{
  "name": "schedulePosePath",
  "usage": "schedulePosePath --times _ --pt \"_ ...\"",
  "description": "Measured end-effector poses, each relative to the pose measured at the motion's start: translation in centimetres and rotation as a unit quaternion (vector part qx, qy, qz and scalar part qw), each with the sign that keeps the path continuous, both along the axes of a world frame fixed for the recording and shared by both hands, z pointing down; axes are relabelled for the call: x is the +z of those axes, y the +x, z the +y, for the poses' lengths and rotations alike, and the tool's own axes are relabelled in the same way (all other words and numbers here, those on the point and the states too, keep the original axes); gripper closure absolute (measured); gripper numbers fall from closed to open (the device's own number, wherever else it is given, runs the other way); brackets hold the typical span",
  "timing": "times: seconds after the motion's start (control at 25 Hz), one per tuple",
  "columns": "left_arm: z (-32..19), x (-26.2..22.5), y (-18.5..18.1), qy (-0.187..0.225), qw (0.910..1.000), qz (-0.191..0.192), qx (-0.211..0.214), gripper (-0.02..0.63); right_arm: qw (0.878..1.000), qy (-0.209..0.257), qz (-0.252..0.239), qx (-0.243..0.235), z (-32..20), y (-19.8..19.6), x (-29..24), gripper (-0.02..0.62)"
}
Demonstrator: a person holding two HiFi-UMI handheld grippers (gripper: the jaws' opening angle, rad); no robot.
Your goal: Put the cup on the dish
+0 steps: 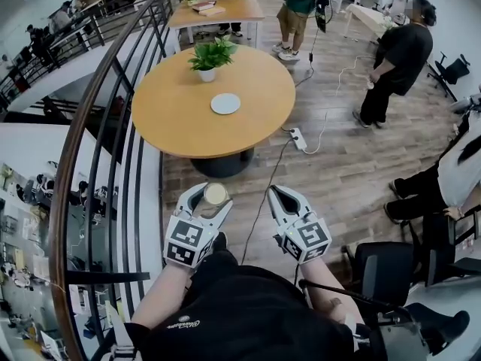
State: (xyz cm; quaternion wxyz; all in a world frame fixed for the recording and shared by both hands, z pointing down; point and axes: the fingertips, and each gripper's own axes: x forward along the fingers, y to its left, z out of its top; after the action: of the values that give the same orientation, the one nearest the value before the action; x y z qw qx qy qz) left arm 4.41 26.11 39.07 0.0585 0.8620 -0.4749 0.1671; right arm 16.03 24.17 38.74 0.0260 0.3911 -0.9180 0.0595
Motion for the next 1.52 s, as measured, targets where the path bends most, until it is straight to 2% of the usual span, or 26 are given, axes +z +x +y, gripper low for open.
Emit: schedulePosePath --times 0.36,0.8,1.08,1.52 --pt "-2.2 0.5 -0.8 -0.002 0.9999 0.003 -0.014 0.340 1.000 -0.001 0.010 -0.014 -2.2 -0.5 0.4 0.598" --pt "-8.7 0.4 -2.7 -0.001 0.9999 0.004 -0.013 0.340 1.000 -0.008 0.015 -0.016 -8.5 -2.7 1.0 0.598" --pt "-15.4 0.0 -5.8 -0.002 0.9999 0.007 -0.009 0.340 1.000 -0.016 0.019 -0.009 -14.8 -5.6 0.9 0.598" --pt "-27.7 0.0 -12.1 -0.001 0.9997 0.021 0.011 0.341 0.999 -0.023 0.035 0.002 -26.3 -12.5 1.3 0.598"
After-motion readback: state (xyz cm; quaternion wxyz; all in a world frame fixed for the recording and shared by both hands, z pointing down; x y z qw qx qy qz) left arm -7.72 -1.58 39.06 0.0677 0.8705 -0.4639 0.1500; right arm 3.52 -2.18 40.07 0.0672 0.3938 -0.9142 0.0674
